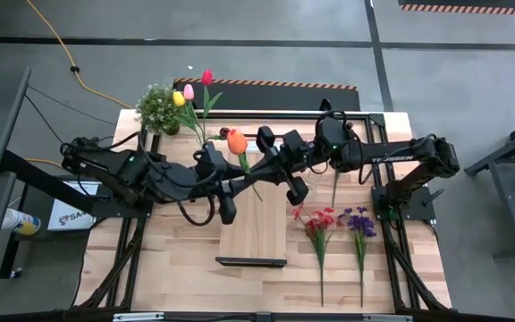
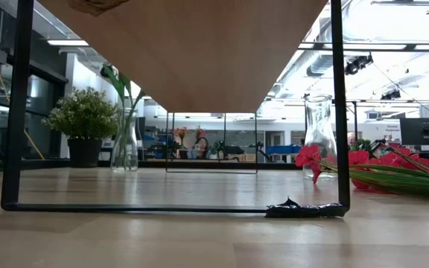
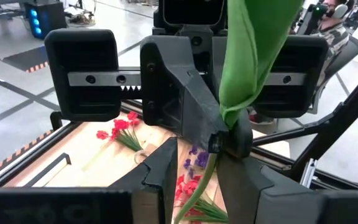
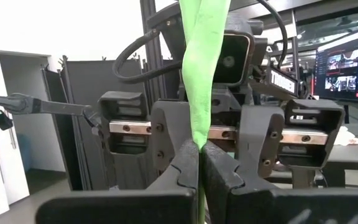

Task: Pick and place flowers into a vace then onto a shelf
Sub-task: Put the orange flower into the left vase

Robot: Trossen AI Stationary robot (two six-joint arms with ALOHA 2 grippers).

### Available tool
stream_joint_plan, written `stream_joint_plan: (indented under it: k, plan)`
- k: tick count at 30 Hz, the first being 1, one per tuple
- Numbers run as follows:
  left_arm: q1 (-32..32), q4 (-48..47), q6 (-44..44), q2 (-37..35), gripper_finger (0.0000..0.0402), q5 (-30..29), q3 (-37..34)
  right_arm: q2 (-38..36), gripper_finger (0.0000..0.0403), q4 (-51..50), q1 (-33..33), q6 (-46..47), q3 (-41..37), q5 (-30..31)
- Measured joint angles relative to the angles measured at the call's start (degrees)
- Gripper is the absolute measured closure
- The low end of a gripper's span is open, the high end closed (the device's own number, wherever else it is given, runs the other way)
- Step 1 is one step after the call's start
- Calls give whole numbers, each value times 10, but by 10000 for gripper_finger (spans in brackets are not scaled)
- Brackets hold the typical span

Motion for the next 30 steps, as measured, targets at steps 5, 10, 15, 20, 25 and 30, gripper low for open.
stream_joint_plan:
  k: [5, 10, 15, 20, 25, 30]
  plan:
    - [0, -1, 3, 0, 328, -5, 0, 0, 403, -1, -1, 0, 0, 3]
    - [0, -2, 13, 0, 374, -4, 0, 0, 403, -2, 0, 5, 0, 4]
    - [0, -7, 13, 0, 373, -1, 0, 0, 402, -2, 4, 5, 0, 8]
    - [0, -17, 10, 0, 373, -25, 0, 1, 384, -4, 6, 12, 0, 28]
    - [0, -30, 9, 0, 373, -42, 0, 1, 343, -15, 5, 7, 0, 32]
    - [0, -36, 8, 0, 373, -57, -1, 0, 288, -22, 1, 7, 0, 27]
